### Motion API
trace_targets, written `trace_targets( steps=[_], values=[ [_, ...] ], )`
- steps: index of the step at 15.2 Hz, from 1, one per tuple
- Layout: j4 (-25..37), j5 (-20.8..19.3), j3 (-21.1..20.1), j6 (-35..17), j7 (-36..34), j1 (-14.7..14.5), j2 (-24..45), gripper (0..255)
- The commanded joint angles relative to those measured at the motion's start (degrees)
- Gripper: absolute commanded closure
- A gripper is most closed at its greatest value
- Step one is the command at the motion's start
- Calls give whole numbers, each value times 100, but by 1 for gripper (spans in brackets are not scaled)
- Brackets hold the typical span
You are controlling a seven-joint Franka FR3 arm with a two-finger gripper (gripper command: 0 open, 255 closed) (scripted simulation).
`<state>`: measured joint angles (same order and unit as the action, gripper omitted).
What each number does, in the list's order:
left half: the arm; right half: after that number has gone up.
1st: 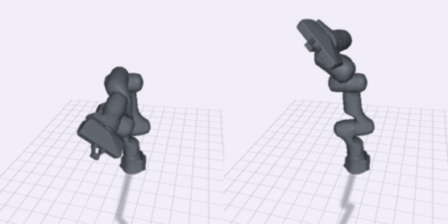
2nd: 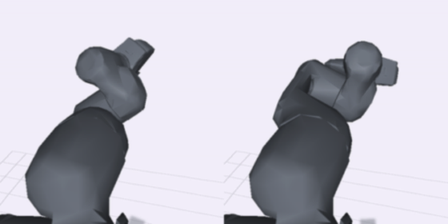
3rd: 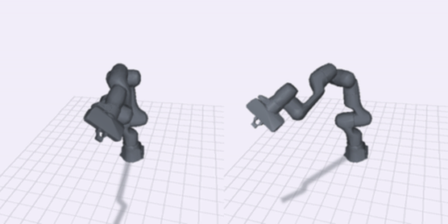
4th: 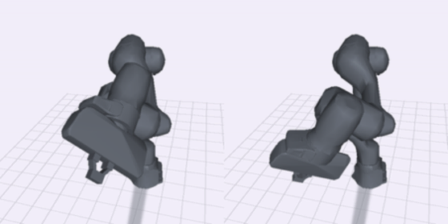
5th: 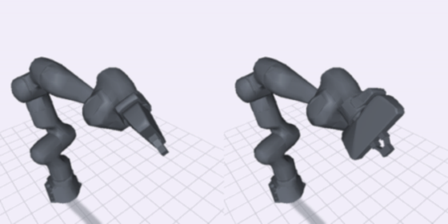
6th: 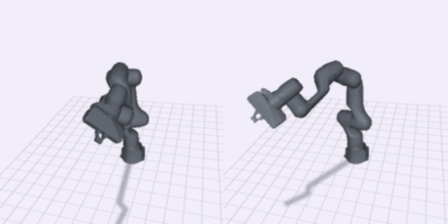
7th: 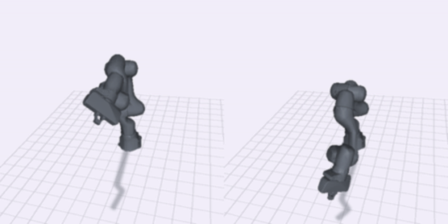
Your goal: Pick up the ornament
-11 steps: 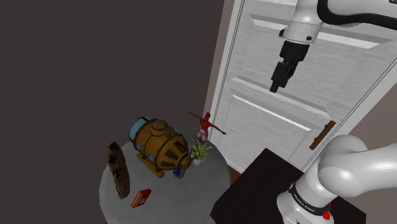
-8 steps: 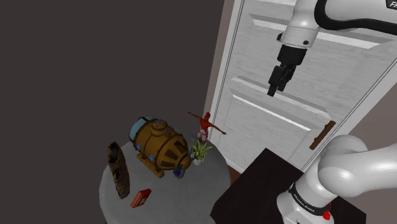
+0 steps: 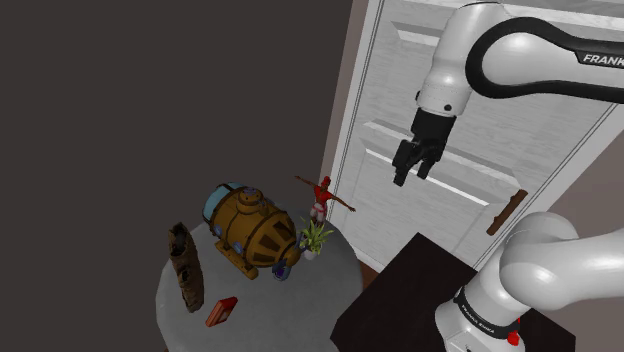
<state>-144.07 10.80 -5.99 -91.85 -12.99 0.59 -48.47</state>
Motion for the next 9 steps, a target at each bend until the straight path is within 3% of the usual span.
trace_targets(
  steps=[1, 9],
  values=[
    [-245, 269, -237, -354, -359, -23, 95, 0],
    [-836, 1333, -1212, -1713, -1658, -207, 733, 0]
  ],
)
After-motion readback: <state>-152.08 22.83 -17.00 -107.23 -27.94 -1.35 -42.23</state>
